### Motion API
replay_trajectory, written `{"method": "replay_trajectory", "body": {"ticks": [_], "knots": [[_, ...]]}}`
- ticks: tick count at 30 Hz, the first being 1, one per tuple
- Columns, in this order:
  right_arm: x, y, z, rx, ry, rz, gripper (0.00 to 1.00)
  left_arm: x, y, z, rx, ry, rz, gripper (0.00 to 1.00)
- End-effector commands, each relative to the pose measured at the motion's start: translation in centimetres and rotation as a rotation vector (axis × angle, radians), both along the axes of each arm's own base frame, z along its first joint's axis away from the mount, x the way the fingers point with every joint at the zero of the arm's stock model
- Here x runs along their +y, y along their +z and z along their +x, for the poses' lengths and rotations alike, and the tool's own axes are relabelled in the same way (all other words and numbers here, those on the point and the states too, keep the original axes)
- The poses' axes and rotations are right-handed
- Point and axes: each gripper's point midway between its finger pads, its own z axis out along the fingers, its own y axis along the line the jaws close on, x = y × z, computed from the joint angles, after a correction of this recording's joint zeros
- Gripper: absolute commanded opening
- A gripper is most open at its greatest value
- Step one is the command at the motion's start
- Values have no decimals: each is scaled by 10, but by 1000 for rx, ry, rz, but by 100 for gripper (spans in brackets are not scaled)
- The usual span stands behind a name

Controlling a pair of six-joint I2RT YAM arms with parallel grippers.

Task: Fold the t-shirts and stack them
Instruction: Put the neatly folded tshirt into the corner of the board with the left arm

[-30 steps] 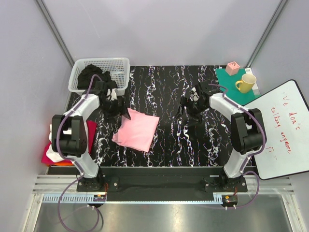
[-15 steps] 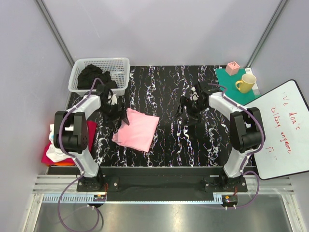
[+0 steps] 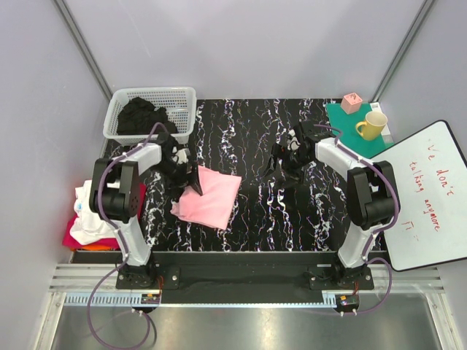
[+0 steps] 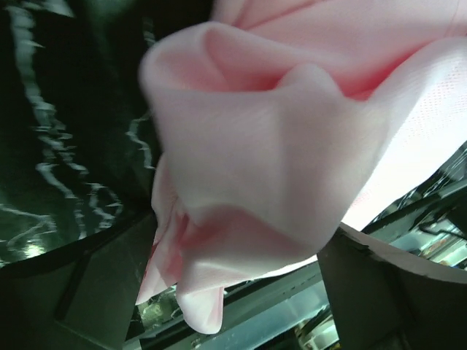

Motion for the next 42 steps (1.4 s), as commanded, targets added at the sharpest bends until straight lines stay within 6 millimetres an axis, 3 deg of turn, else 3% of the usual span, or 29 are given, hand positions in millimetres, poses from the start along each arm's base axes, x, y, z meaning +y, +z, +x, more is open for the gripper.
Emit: {"method": "replay_trajectory", "body": {"ticks": [1, 2, 4, 5, 6, 8, 11, 18, 23, 31, 37, 42], "knots": [[8, 11, 10, -35, 13, 32, 100, -17, -19, -12, 68, -79, 43, 83], [8, 11, 11, -35, 13, 32, 100, -23, -22, -15, 80, -88, 50, 65], [8, 13, 11, -40, 15, 37, 100, -31, -27, -20, 106, -107, 62, 44], [8, 14, 10, -41, 14, 36, 100, -34, -28, -20, 112, -99, 71, 16], [8, 16, 10, -46, 12, 36, 100, -35, -29, -22, 125, -101, 85, 0], [7, 18, 9, -47, 10, 34, 100, -31, -33, -24, 139, -94, 141, 0], [3, 25, 7, -60, 3, 15, 100, -23, -24, -19, 104, -91, 193, 0], [-1, 64, 2, -129, 0, 18, 100, 6, 46, 0, -95, -14, 346, 0], [-2, 84, -11, -172, 46, 43, 100, 24, 66, -15, -108, 104, 364, 0], [-4, 78, -33, -160, 140, 61, 100, 62, 88, -38, -130, 247, 454, 0], [-4, 76, -45, -145, 192, 78, 100, 92, 118, -34, -193, 334, 508, 0], [-5, 74, -53, -136, 221, 83, 100, 129, 141, -29, -244, 391, 608, 0]]}}
